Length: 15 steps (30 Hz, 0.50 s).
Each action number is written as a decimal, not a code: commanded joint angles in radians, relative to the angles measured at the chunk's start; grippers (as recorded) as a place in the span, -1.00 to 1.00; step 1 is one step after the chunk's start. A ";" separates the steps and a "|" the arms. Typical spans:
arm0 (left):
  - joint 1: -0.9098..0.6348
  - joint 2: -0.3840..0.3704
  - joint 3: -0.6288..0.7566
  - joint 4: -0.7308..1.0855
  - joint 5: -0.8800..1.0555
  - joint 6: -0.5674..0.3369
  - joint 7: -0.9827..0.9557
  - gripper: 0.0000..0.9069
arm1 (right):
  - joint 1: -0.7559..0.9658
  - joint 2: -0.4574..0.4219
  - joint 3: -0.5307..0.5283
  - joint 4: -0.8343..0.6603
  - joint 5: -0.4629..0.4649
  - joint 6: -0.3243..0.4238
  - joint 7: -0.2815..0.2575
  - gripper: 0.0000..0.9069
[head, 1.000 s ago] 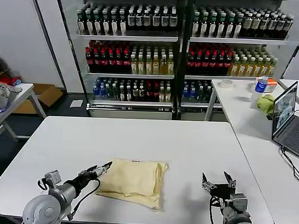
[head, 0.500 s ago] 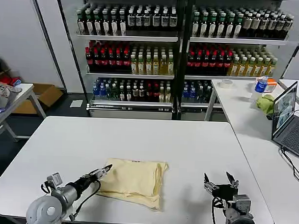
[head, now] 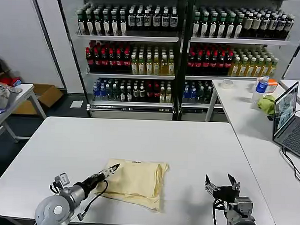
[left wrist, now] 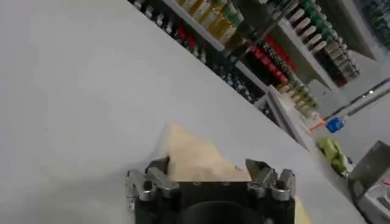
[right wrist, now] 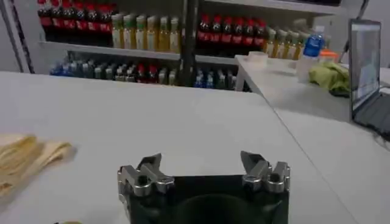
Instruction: Fold and organize the clothes.
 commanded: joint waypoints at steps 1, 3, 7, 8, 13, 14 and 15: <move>-0.003 -0.014 0.010 0.010 -0.036 0.004 0.000 -0.96 | -0.005 0.000 0.004 0.007 0.000 -0.002 0.001 1.00; 0.000 -0.018 0.009 0.007 -0.044 0.003 0.000 -0.98 | -0.004 -0.001 0.004 0.010 0.000 -0.003 0.001 1.00; 0.003 -0.027 0.004 0.002 -0.061 0.002 0.000 -0.98 | -0.003 -0.004 0.005 0.012 0.001 -0.004 0.002 1.00; 0.003 -0.030 0.002 0.002 -0.067 0.002 0.000 -0.98 | -0.003 -0.004 0.006 0.013 0.001 -0.004 0.003 1.00; 0.005 -0.043 -0.012 0.004 -0.087 0.000 -0.001 -0.98 | -0.008 -0.005 0.010 0.017 0.002 -0.004 0.003 1.00; 0.006 -0.045 -0.016 0.004 -0.093 0.000 -0.002 -0.98 | -0.009 -0.006 0.011 0.018 0.002 -0.003 0.003 1.00; 0.006 -0.048 -0.020 0.003 -0.101 -0.001 -0.002 -0.98 | -0.009 -0.007 0.013 0.018 0.002 -0.003 0.003 1.00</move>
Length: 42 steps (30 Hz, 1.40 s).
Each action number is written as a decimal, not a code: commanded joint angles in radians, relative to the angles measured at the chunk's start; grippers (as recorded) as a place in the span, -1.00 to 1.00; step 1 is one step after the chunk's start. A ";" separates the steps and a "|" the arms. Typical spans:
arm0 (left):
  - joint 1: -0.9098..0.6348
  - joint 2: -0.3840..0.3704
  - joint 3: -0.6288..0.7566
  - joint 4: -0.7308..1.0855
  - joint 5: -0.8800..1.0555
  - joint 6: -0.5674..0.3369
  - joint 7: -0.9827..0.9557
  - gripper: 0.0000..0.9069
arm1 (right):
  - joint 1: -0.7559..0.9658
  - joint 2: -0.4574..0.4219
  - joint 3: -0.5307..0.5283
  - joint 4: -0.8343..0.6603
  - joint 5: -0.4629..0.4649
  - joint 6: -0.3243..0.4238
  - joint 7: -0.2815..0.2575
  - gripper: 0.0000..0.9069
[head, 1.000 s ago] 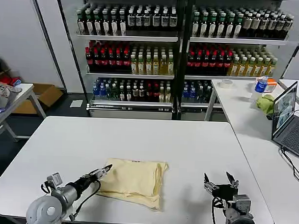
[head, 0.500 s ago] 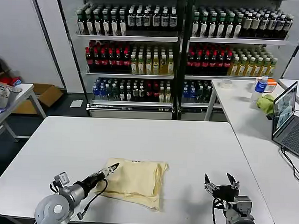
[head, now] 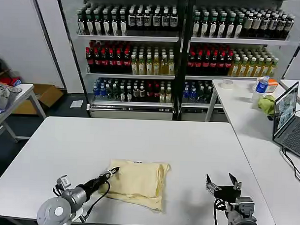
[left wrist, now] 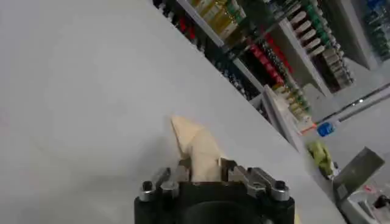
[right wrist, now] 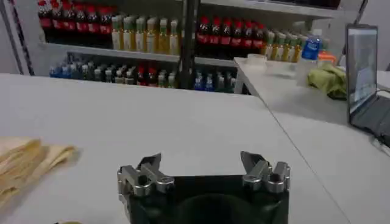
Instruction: Fold and organize the clothes.
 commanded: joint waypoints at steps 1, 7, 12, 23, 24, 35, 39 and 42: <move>0.000 -0.016 -0.014 -0.001 -0.044 -0.004 0.000 -0.98 | -0.003 -0.002 0.005 0.003 0.001 0.000 0.001 1.00; 0.001 -0.060 -0.058 -0.011 -0.096 -0.006 -0.007 -0.96 | -0.002 -0.005 0.014 0.007 0.005 0.001 0.001 1.00; 0.005 -0.060 -0.135 -0.043 -0.154 -0.001 -0.025 -0.98 | -0.002 -0.003 0.018 0.012 0.007 0.002 0.000 1.00; 0.059 0.231 -0.559 -0.069 -0.092 0.004 -0.044 -0.98 | 0.015 -0.013 0.047 0.023 0.044 0.007 -0.004 1.00; 0.063 0.254 -0.568 -0.070 -0.059 0.004 -0.043 -0.98 | 0.021 -0.012 0.044 0.026 0.046 0.006 -0.004 1.00; 0.074 0.505 -0.515 -0.253 0.129 0.007 -0.066 -0.98 | 0.027 0.006 0.042 0.016 0.049 0.033 -0.022 1.00; 0.110 0.449 -0.306 -0.312 0.304 0.006 -0.082 -0.98 | 0.034 0.015 0.027 0.017 0.035 0.031 -0.027 1.00; 0.103 0.368 -0.094 -0.310 0.527 0.004 -0.088 -0.98 | 0.029 0.010 0.025 0.017 0.024 0.031 -0.029 1.00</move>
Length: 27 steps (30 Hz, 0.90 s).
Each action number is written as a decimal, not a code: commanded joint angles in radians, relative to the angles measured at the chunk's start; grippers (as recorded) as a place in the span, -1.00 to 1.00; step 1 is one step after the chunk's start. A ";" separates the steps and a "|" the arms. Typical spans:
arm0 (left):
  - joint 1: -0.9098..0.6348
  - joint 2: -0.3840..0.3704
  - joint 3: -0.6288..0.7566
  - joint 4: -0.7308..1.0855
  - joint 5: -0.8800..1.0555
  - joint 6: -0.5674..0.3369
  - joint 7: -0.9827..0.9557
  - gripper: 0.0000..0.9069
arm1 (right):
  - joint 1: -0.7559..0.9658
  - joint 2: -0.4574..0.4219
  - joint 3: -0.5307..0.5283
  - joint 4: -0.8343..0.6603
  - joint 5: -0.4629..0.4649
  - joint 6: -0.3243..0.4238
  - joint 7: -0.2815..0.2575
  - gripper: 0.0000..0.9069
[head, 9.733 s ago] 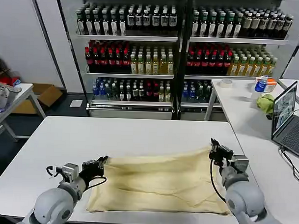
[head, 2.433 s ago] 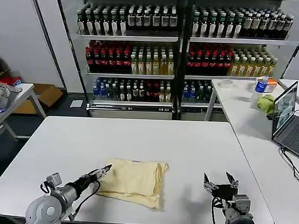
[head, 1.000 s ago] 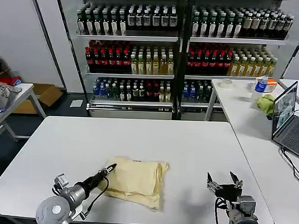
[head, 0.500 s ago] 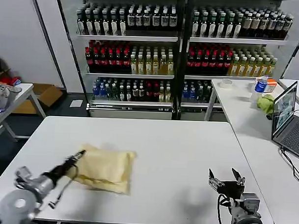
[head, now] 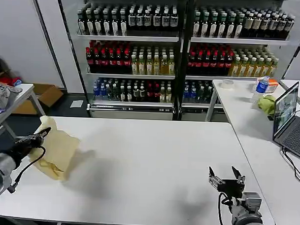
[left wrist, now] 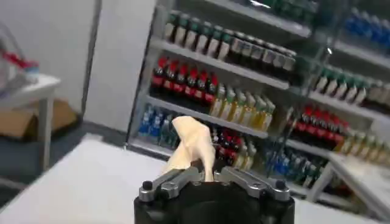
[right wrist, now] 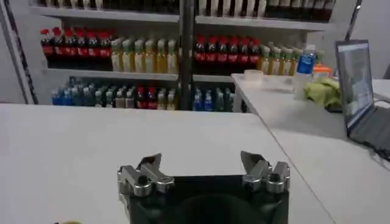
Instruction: Fold and organize the clothes.
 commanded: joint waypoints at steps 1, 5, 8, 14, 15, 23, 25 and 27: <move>0.020 -0.011 0.401 -0.091 0.482 -0.003 -0.020 -0.98 | 0.003 -0.002 -0.008 -0.001 -0.015 0.007 -0.005 1.00; -0.028 -0.076 0.566 -0.046 0.610 -0.004 -0.022 -0.98 | -0.001 -0.012 -0.002 0.002 -0.015 0.006 -0.003 1.00; -0.079 -0.096 0.613 -0.063 0.624 -0.004 -0.044 -0.98 | -0.007 -0.013 -0.001 0.003 -0.020 0.005 -0.002 1.00; -0.189 -0.124 0.738 -0.075 0.540 -0.001 -0.094 -0.98 | -0.010 -0.011 -0.001 -0.003 -0.027 0.005 -0.002 1.00; -0.200 -0.134 0.759 -0.067 0.518 -0.001 -0.099 -0.98 | -0.009 -0.008 0.000 -0.005 -0.027 0.005 -0.002 1.00; -0.312 -0.261 0.859 0.053 0.293 -0.001 -0.194 -0.98 | -0.004 -0.004 0.010 -0.012 -0.027 0.005 -0.003 1.00; -0.344 -0.293 0.879 0.086 0.261 -0.002 -0.200 -0.98 | 0.002 -0.003 0.011 -0.019 -0.024 0.005 -0.003 1.00; -0.381 -0.330 0.900 0.122 0.200 -0.002 -0.213 -0.98 | 0.010 -0.001 0.011 -0.027 -0.022 0.005 -0.003 1.00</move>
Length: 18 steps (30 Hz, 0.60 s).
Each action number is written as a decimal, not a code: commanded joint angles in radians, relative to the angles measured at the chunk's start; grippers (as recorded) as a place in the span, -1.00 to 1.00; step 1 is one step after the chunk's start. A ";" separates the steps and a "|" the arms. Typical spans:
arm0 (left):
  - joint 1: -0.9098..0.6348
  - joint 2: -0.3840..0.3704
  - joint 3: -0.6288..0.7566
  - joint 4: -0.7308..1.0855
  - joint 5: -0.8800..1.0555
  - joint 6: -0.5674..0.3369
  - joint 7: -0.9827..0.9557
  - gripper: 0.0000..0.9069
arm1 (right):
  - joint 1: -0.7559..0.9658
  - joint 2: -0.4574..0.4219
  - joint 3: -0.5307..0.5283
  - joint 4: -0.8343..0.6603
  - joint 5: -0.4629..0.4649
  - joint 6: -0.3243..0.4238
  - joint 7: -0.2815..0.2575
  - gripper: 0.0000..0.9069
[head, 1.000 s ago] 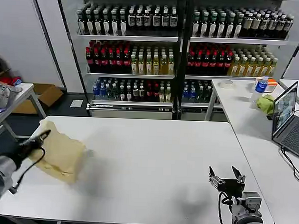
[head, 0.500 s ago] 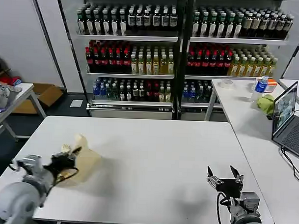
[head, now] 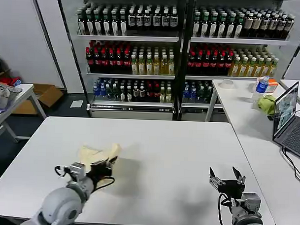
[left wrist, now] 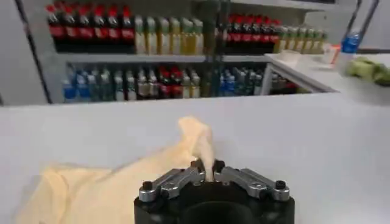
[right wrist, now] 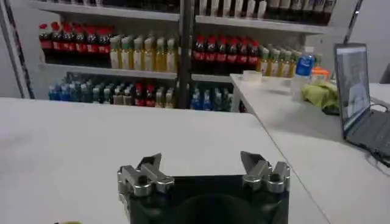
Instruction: Fold and organize the clothes.
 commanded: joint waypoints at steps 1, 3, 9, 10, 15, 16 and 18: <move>-0.196 -0.180 0.204 0.153 -0.213 -0.002 -0.090 -0.98 | 0.015 0.004 0.001 -0.016 0.003 0.001 -0.001 1.00; -0.240 -0.226 0.220 0.196 -0.243 -0.002 -0.100 -0.98 | 0.022 0.002 -0.001 -0.024 0.005 0.001 -0.002 1.00; -0.321 -0.326 0.283 0.299 -0.255 -0.004 -0.101 -0.96 | 0.043 -0.009 0.002 -0.040 0.018 0.002 -0.003 1.00; -0.327 -0.336 0.290 0.312 -0.254 -0.004 -0.099 -0.96 | 0.046 -0.011 0.002 -0.042 0.020 0.002 -0.003 1.00; -0.358 -0.374 0.327 0.346 -0.242 -0.003 -0.090 -0.40 | 0.047 -0.024 0.009 -0.042 0.025 0.000 -0.008 1.00; -0.361 -0.378 0.331 0.352 -0.230 -0.004 -0.079 0.07 | 0.047 -0.025 0.009 -0.041 0.024 0.001 -0.008 1.00; -0.362 -0.386 0.331 0.363 -0.207 -0.004 -0.057 1.00 | 0.052 -0.029 0.009 -0.043 0.024 0.004 -0.007 1.00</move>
